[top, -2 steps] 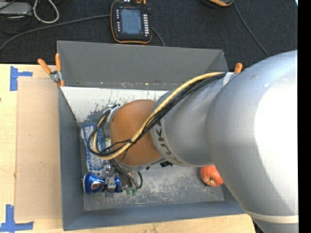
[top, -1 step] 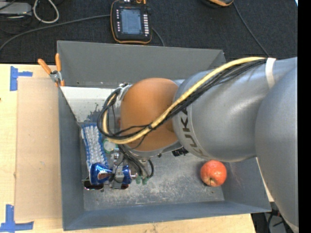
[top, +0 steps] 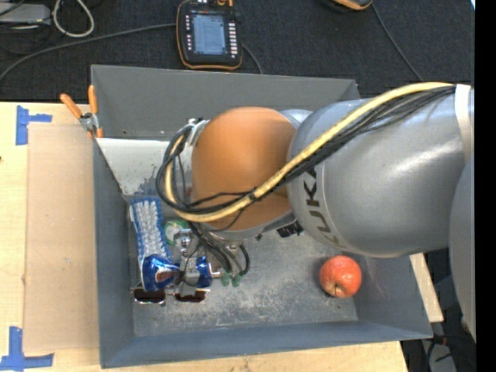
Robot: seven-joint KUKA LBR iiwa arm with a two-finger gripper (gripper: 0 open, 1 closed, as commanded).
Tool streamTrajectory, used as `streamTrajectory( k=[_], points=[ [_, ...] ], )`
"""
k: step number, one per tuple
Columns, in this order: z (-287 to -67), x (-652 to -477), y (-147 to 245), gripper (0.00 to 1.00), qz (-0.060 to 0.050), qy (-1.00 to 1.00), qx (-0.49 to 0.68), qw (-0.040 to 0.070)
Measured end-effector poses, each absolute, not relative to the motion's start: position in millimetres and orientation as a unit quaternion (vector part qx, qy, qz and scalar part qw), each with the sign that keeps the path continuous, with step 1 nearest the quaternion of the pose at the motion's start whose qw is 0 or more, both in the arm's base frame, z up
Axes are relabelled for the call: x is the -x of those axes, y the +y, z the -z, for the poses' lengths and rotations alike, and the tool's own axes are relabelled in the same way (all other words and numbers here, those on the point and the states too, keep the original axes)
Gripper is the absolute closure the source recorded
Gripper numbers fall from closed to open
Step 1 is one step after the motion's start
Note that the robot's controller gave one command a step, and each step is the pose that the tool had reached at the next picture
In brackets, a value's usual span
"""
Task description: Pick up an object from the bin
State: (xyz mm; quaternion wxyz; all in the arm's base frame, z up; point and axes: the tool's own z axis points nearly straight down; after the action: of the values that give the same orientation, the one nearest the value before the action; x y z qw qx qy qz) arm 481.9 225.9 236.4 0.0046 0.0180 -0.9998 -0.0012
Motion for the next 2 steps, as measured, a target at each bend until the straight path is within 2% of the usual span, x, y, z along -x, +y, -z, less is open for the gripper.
streamTrajectory(
  k=[1, 2],
  points=[
    [-287.6, -477.5, 210.7, 1.0, 0.001, -1.0, -0.008, 0.004],
    [-221.4, -484.4, 211.0, 1.0, 0.001, -0.996, -0.085, 0.008]
  ],
)
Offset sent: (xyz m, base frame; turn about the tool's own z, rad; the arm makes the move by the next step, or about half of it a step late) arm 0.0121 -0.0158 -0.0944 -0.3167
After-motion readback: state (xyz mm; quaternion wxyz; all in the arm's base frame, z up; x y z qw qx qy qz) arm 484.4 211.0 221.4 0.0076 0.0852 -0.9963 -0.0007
